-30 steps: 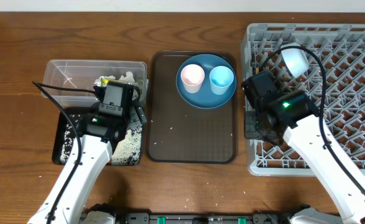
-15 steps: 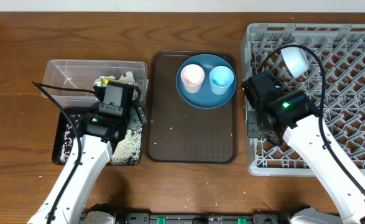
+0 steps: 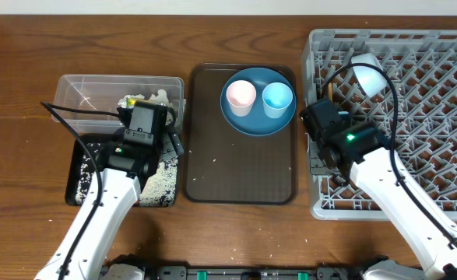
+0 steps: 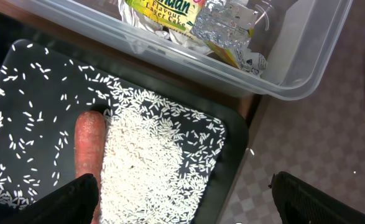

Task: Sort waste into correct bins and load items into the dishwasher rack
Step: 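Carry the chopstick into the rack and stand it upright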

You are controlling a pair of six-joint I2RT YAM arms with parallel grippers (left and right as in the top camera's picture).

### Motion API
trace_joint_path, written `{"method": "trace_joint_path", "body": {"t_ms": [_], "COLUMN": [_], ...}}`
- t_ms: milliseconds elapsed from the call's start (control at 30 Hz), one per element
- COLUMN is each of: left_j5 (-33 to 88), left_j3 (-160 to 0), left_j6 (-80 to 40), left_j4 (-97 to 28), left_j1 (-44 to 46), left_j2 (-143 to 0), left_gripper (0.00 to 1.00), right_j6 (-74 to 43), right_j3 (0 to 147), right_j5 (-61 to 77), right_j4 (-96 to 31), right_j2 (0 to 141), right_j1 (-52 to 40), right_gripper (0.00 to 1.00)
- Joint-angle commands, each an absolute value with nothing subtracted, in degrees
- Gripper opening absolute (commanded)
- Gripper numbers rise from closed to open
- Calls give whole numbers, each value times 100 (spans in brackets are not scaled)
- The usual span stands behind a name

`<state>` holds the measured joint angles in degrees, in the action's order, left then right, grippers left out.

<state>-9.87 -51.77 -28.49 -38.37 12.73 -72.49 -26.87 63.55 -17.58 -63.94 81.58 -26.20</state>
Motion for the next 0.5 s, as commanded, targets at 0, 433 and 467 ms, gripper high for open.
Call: {"method": "trace_joint_path", "body": {"t_ms": [0, 433, 467], "left_j5": [-1111, -1111, -1111], "left_j3": [-5159, -5159, -5159], "left_j6": [-2882, -2882, -2882], "left_j4": [-3830, -3833, -3833], "left_j1": [1238, 1238, 1238], "left_j2": [-7181, -7181, -7181], "left_gripper": [91, 91, 91], "right_j6": [-2604, -2604, -2604], "right_j3": [6309, 6309, 6309], "right_j5": [-1909, -1909, -1911], "right_j4": [-6381, -6379, -6377], "right_j2": [8101, 8101, 8101], "right_j1": [-2582, -2582, -2582], "right_gripper": [11, 37, 37]}}
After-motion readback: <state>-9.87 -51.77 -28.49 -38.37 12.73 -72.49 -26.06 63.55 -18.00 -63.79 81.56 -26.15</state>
